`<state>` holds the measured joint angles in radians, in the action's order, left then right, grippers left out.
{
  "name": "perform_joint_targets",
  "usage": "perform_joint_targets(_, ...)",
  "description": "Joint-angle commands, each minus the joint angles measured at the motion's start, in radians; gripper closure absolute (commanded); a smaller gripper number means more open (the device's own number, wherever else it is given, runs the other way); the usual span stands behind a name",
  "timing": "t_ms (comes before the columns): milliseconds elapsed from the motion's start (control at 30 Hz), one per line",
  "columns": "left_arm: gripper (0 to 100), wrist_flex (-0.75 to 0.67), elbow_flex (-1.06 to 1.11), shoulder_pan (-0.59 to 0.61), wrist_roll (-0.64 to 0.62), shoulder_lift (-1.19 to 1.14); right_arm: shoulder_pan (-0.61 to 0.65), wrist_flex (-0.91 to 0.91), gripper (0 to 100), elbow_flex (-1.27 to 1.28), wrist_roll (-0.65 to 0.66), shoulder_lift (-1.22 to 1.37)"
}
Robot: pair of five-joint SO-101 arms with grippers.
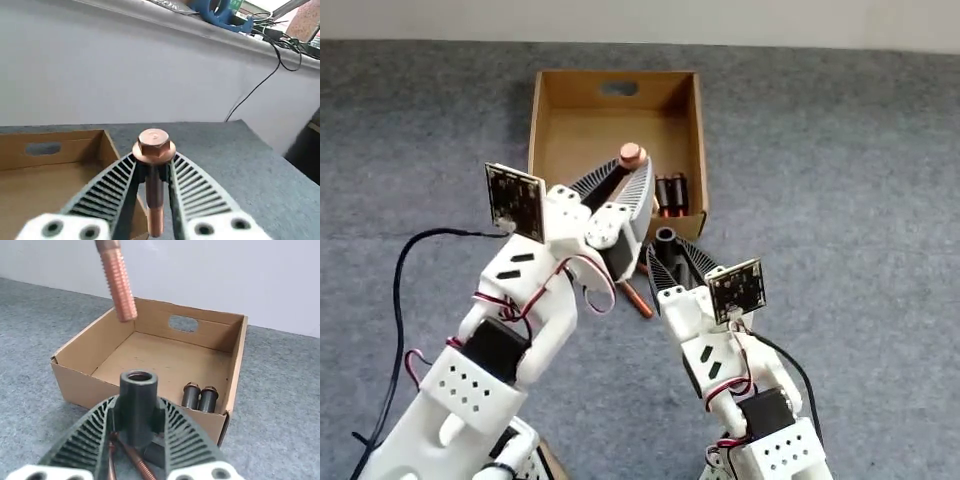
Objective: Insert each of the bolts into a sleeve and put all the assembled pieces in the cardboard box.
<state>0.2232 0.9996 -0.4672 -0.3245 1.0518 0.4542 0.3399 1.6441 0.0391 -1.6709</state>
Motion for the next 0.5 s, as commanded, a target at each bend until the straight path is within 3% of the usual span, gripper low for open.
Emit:
perform_joint_targets(0,99,-0.025,-0.059,-0.07,-0.009,-0.004,0.007,-0.025,99.2,-0.005,-0.011,-0.016)
perform_joint_targets(267,99,0.077,-0.059,-0.091,-0.009,-0.005,0.005,-0.024,99.2,-0.005,-0.011,-0.016)
perform_joint_targets(467,99,0.077,-0.061,-0.091,-0.005,-0.005,0.005,-0.024,99.2,-0.005,-0.011,-0.016)
